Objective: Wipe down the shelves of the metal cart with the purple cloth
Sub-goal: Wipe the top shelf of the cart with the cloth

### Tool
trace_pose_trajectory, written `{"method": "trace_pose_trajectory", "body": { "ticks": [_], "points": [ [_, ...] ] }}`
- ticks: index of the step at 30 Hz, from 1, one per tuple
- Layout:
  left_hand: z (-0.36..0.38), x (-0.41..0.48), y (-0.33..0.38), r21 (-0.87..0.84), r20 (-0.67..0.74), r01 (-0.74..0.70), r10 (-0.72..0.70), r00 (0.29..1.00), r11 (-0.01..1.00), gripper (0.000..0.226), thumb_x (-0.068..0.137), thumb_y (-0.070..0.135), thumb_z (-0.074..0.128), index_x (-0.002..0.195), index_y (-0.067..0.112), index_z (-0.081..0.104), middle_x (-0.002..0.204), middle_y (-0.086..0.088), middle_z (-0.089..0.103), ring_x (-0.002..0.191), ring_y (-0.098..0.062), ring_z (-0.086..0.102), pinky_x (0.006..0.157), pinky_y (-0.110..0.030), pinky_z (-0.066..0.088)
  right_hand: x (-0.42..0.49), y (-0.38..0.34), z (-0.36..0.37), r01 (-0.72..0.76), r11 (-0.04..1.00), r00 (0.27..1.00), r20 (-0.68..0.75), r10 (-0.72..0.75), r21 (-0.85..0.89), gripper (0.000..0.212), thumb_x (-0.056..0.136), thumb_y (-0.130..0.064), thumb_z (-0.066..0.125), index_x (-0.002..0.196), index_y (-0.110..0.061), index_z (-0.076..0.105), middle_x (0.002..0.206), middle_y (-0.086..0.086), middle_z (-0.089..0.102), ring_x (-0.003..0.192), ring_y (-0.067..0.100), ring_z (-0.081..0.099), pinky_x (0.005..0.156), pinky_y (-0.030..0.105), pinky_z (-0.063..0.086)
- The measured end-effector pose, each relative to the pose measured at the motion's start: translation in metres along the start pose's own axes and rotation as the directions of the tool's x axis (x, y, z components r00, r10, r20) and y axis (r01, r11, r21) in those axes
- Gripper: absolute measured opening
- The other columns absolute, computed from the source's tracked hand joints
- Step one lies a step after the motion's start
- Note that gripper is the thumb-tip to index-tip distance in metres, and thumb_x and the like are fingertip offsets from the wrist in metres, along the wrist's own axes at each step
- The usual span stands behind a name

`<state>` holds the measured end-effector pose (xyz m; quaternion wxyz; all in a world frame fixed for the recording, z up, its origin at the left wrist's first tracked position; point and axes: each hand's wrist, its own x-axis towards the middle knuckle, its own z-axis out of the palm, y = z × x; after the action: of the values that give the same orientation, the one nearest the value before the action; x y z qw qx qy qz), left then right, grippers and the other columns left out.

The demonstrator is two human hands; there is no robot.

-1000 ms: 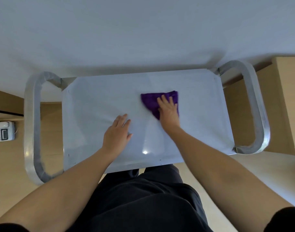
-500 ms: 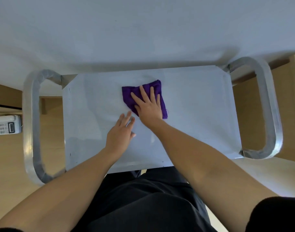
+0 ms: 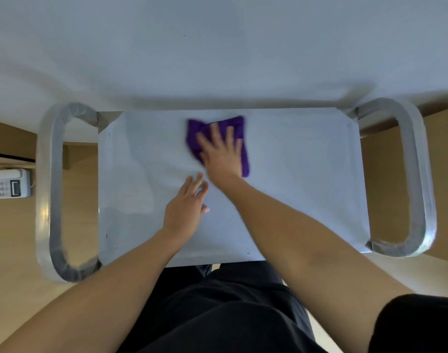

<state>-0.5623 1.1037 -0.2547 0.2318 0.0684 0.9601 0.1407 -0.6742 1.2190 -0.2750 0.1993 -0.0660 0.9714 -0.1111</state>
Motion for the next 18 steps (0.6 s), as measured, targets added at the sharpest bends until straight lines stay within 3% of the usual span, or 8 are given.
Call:
{"method": "trace_pose_trajectory", "body": {
  "ticks": [2, 5, 8, 11, 14, 16, 18],
  "points": [
    [-0.001, 0.000, 0.001, -0.001, 0.014, 0.009, -0.009, 1.000, 1.000, 0.055, 0.090, 0.027, 0.066, 0.140, 0.018, 0.047, 0.157, 0.000, 0.030, 0.147, -0.021, 0.021, 0.086, -0.038, 0.056, -0.002, -0.020, 0.007, 0.192, 0.981, 0.980, 0.059, -0.190, -0.026, 0.052, 0.104, -0.037, 0.034, 0.152, -0.040, 0.015, 0.164, -0.001, 0.000, 0.149, 0.034, -0.008, 0.121, 0.053, 0.000],
    [-0.002, 0.000, 0.000, 0.003, -0.001, 0.000, 0.000, 1.000, 1.000, 0.058, 0.089, 0.027, 0.067, 0.142, 0.018, 0.046, 0.159, 0.004, 0.025, 0.147, -0.020, 0.022, 0.080, -0.035, 0.055, 0.004, 0.009, 0.004, 0.181, 0.983, 0.983, -0.034, -0.180, 0.033, 0.054, 0.102, -0.031, 0.041, 0.152, -0.035, 0.022, 0.164, 0.000, 0.009, 0.151, 0.029, 0.000, 0.122, 0.046, 0.003],
    [-0.002, 0.000, 0.001, 0.021, 0.019, -0.002, 0.001, 1.000, 1.000, 0.057, 0.093, 0.029, 0.061, 0.145, 0.021, 0.039, 0.161, 0.009, 0.015, 0.149, -0.016, 0.015, 0.075, -0.032, 0.054, 0.008, 0.078, -0.011, -0.127, 0.986, 0.977, -0.156, 0.143, 0.105, 0.052, 0.101, -0.029, 0.041, 0.151, -0.031, 0.028, 0.163, 0.003, 0.015, 0.150, 0.030, 0.008, 0.120, 0.048, 0.008],
    [-0.002, 0.001, 0.003, 0.039, 0.019, -0.004, 0.004, 1.000, 0.999, 0.054, 0.096, 0.029, 0.057, 0.145, 0.021, 0.036, 0.162, 0.010, 0.011, 0.149, -0.016, 0.012, 0.072, -0.030, 0.053, 0.006, 0.137, -0.034, -0.423, 0.874, 0.861, -0.197, 0.470, 0.237, 0.051, 0.103, -0.031, 0.036, 0.153, -0.031, 0.024, 0.163, 0.005, 0.012, 0.150, 0.032, 0.007, 0.119, 0.053, 0.010],
    [-0.002, 0.000, 0.002, 0.023, 0.012, -0.002, 0.002, 1.000, 1.000, 0.053, 0.095, 0.027, 0.058, 0.144, 0.020, 0.038, 0.162, 0.009, 0.013, 0.149, -0.016, 0.013, 0.071, -0.031, 0.055, 0.017, 0.136, -0.045, -0.550, 0.781, 0.783, -0.143, 0.606, 0.298, 0.051, 0.104, -0.033, 0.031, 0.154, -0.033, 0.018, 0.164, 0.004, 0.006, 0.149, 0.037, 0.003, 0.118, 0.059, 0.006],
    [-0.001, 0.001, 0.001, 0.015, -0.005, -0.009, 0.009, 1.000, 1.000, 0.053, 0.093, 0.025, 0.061, 0.142, 0.019, 0.041, 0.161, 0.007, 0.017, 0.148, -0.018, 0.016, 0.070, -0.033, 0.056, 0.029, 0.101, -0.040, -0.475, 0.857, 0.853, -0.137, 0.504, 0.200, 0.052, 0.103, -0.034, 0.035, 0.153, -0.034, 0.021, 0.164, 0.002, 0.006, 0.148, 0.041, 0.004, 0.116, 0.062, 0.009],
    [-0.001, 0.001, -0.001, -0.006, -0.028, -0.009, 0.008, 1.000, 1.000, 0.054, 0.090, 0.023, 0.066, 0.140, 0.017, 0.045, 0.160, 0.006, 0.023, 0.147, -0.019, 0.021, 0.069, -0.034, 0.056, 0.036, 0.050, -0.027, -0.207, 0.976, 0.973, -0.088, 0.212, 0.062, 0.052, 0.102, -0.033, 0.038, 0.152, -0.036, 0.024, 0.164, 0.001, 0.007, 0.147, 0.043, 0.004, 0.115, 0.062, 0.010]
  ]
}}
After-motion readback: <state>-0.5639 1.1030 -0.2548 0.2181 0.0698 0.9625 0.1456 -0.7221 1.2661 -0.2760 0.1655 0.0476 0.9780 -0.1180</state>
